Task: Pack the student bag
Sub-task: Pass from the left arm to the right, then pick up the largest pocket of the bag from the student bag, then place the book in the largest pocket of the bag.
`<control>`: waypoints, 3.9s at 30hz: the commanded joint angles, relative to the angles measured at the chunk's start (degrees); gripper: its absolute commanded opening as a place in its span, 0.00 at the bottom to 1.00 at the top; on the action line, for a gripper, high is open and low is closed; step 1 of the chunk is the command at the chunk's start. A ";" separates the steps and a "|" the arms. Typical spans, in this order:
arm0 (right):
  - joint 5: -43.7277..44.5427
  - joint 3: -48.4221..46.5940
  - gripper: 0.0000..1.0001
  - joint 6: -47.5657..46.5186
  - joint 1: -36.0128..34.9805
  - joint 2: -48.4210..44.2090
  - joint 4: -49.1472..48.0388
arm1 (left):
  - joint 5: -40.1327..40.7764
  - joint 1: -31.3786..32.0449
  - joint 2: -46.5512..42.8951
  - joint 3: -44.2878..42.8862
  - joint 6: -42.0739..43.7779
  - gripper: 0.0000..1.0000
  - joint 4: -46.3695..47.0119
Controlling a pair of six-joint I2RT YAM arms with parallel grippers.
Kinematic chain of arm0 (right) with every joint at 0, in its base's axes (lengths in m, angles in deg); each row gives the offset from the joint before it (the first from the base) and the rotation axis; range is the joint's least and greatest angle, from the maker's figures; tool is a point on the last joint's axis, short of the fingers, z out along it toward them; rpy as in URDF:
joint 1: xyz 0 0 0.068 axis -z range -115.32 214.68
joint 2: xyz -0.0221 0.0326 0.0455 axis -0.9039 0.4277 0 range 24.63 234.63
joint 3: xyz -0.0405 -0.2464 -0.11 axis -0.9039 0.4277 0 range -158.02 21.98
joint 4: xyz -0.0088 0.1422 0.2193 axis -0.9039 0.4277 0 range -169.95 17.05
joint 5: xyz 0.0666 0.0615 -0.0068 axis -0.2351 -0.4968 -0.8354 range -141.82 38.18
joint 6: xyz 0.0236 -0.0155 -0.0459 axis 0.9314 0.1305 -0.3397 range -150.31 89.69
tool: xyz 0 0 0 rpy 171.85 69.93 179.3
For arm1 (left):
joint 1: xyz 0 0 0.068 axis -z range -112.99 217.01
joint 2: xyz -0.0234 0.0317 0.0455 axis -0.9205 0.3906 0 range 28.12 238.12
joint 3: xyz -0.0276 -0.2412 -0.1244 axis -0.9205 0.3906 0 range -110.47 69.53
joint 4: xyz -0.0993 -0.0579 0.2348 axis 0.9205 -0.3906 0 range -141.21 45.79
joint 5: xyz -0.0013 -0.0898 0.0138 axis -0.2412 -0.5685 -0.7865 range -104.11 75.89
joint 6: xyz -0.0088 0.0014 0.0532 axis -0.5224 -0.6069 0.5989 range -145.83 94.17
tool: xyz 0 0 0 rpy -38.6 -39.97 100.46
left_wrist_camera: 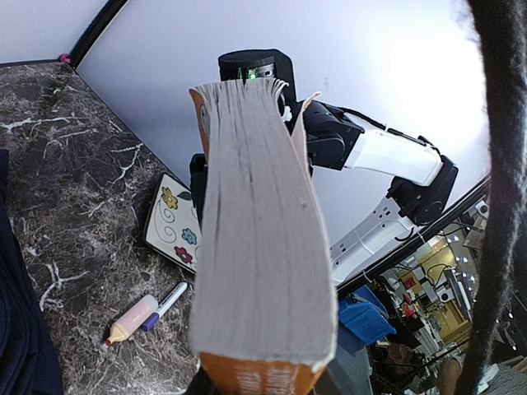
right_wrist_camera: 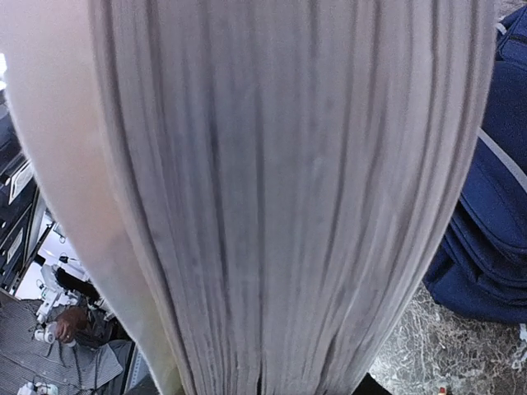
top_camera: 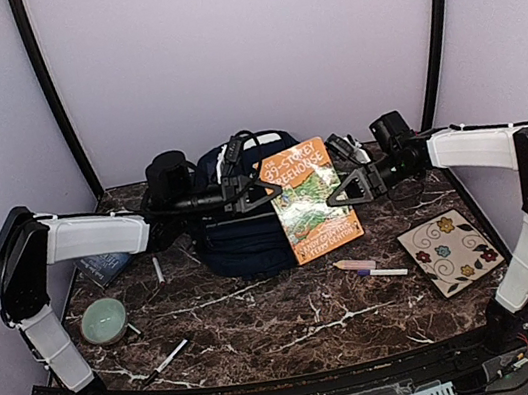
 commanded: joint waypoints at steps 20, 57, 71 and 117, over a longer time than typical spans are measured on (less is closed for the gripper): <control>10.78 7.36 0.00 1.36 9.03 -3.01 -6.40 | 39.76 -0.84 -5.92 -5.84 54.13 0.49 -50.97; 13.00 10.79 0.00 1.62 15.89 -9.24 -9.64 | 73.92 8.40 20.61 -18.86 86.45 0.34 -38.36; 19.11 -0.16 0.00 9.45 15.80 -8.18 4.41 | 67.70 8.40 15.46 -26.57 82.21 0.00 -41.83; 10.82 9.66 0.00 5.02 3.43 3.05 13.30 | 62.74 6.08 9.41 -45.07 77.62 0.00 -50.96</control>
